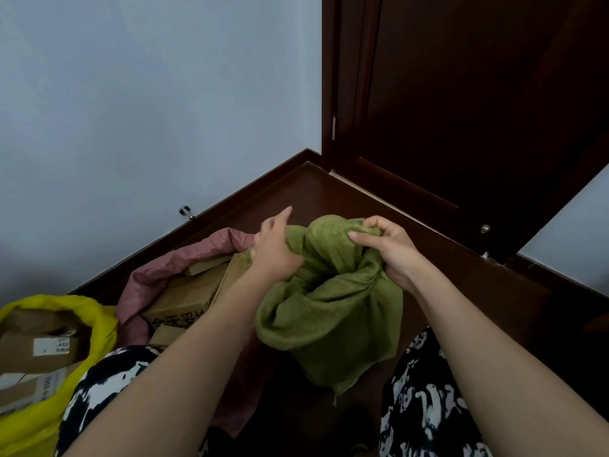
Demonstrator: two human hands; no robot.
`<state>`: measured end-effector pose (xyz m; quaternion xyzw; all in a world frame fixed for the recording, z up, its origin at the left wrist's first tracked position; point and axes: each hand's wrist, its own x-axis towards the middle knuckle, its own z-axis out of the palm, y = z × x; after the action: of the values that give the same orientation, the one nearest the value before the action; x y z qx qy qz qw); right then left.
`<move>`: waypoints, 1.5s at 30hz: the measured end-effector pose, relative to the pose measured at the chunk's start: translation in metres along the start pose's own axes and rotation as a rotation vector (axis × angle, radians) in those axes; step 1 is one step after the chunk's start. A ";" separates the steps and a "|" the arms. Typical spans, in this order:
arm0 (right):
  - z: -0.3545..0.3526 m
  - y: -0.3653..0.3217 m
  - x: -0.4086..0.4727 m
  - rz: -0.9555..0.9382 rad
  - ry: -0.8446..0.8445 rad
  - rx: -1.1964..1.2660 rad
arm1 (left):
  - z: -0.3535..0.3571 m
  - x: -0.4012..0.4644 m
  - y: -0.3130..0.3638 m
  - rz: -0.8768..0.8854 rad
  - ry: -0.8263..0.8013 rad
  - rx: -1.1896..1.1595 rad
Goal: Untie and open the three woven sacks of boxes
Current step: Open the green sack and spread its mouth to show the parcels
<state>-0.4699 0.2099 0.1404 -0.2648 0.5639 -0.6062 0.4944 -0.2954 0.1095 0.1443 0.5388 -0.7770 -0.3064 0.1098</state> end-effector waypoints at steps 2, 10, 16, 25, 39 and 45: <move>0.000 -0.010 0.000 -0.047 -0.073 -0.055 | 0.003 0.012 0.013 0.145 -0.111 0.139; -0.012 -0.031 -0.004 -0.137 -0.008 0.087 | -0.003 0.031 0.010 -0.020 -0.456 -0.308; -0.020 -0.017 0.012 0.028 0.206 -0.319 | -0.010 0.026 0.017 -0.101 -0.459 -0.771; -0.007 -0.008 0.017 -0.321 -0.018 -1.007 | -0.010 0.028 0.055 0.080 -0.275 -0.744; -0.030 -0.009 0.039 0.023 0.149 0.045 | 0.021 0.051 0.018 0.108 -0.394 -0.260; -0.041 0.004 0.058 -0.153 0.434 -0.291 | 0.023 0.055 0.028 -0.065 -0.286 -0.762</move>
<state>-0.5258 0.1757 0.1134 -0.2389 0.7164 -0.5967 0.2715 -0.3506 0.0744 0.1342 0.4361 -0.5979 -0.6473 0.1827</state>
